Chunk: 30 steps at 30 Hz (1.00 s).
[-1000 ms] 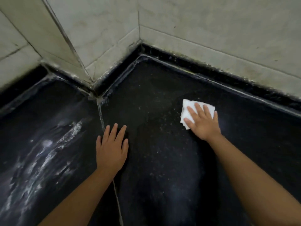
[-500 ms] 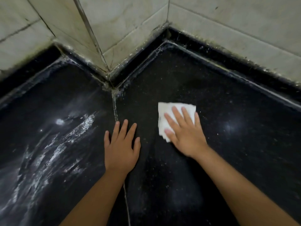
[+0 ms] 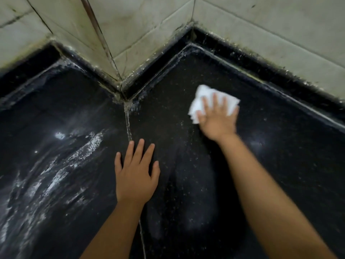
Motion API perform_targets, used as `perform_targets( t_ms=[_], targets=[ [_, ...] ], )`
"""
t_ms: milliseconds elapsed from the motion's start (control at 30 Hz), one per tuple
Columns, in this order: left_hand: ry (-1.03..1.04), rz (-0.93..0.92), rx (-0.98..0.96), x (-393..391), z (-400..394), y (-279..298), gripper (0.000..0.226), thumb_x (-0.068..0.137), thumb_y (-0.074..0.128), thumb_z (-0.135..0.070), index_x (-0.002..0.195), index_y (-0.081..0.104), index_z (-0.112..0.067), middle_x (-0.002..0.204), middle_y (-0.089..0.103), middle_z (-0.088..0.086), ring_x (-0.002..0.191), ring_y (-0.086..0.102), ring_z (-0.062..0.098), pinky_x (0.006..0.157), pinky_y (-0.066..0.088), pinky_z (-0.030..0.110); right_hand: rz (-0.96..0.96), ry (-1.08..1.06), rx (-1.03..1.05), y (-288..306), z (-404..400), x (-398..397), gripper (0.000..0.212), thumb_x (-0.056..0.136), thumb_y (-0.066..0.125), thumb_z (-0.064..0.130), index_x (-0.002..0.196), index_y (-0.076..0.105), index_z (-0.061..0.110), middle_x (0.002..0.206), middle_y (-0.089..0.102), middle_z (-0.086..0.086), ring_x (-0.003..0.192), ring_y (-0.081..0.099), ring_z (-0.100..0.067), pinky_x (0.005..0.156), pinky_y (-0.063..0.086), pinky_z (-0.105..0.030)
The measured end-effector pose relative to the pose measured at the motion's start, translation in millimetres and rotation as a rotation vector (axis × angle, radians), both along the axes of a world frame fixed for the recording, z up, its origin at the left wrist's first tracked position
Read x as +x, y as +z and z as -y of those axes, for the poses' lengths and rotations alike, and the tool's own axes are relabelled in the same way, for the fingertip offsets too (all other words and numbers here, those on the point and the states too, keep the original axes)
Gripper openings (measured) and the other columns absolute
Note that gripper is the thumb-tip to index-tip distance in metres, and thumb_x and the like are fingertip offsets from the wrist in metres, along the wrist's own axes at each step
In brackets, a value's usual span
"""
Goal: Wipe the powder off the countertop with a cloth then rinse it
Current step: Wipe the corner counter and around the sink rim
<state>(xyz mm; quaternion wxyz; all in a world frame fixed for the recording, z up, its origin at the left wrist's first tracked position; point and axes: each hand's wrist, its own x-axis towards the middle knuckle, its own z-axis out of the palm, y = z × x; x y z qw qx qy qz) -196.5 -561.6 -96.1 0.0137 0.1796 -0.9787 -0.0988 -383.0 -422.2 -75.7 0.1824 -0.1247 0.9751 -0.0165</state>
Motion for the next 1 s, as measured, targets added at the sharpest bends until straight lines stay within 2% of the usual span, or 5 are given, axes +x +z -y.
perform_targets(
  t_ms=[67, 233, 433, 767, 1000],
  targets=[
    [0.006, -0.008, 0.005, 0.2, 0.2, -0.4, 0.051, 0.086, 0.031, -0.038, 0.123, 0.058, -0.016, 0.133, 0.053, 0.010, 0.127, 0.043, 0.030, 0.104, 0.024, 0.052, -0.002, 0.172, -0.065, -5.7, 31.1, 36.2, 0.054, 0.099, 0.013, 0.047, 0.148, -0.002, 0.030, 0.157, -0.012, 0.000, 0.143, -0.012, -0.027, 0.110, -0.007, -0.057],
    [-0.001, -0.045, -0.037, -0.5, -0.4, 0.5, 0.049, 0.086, 0.033, -0.037, 0.121, 0.060, -0.015, 0.129, 0.056, 0.011, 0.123, 0.047, 0.031, 0.105, 0.026, 0.048, -0.036, 0.297, -0.039, -4.8, -43.0, 88.9, 0.059, 0.093, 0.014, 0.052, 0.130, 0.053, 0.027, 0.138, 0.050, -0.003, 0.124, 0.050, -0.030, 0.092, 0.037, -0.061],
    [-0.022, -0.044, -0.122, -2.1, -0.6, -0.7, 0.048, 0.086, 0.034, -0.037, 0.120, 0.060, -0.016, 0.127, 0.057, 0.010, 0.120, 0.050, 0.032, 0.097, 0.023, 0.056, 0.009, -0.139, -0.009, 13.5, -106.0, -26.6, 0.055, 0.098, 0.021, 0.044, 0.149, 0.003, 0.029, 0.156, -0.011, 0.003, 0.144, -0.010, -0.022, 0.114, -0.004, -0.050],
    [-0.036, -0.046, -0.115, -1.1, 2.4, -3.4, 0.047, 0.086, 0.035, -0.036, 0.121, 0.059, -0.015, 0.129, 0.056, 0.011, 0.123, 0.047, 0.032, 0.096, 0.020, 0.057, -0.004, 0.262, -0.067, 0.6, 65.8, -68.2, 0.055, 0.099, 0.013, 0.046, 0.148, -0.004, 0.030, 0.156, -0.014, -0.001, 0.143, -0.013, -0.029, 0.112, -0.006, -0.054],
    [-0.025, -0.055, -0.072, -0.6, 0.7, -2.6, 0.048, 0.087, 0.034, -0.036, 0.122, 0.058, -0.013, 0.130, 0.054, 0.013, 0.125, 0.041, 0.029, 0.098, 0.021, 0.055, 0.015, 0.530, -0.063, 3.2, -48.4, 9.4, 0.086, 0.064, -0.019, 0.076, 0.142, -0.004, 0.041, 0.152, -0.015, 0.016, 0.144, -0.010, -0.014, 0.113, -0.003, -0.042]
  ],
)
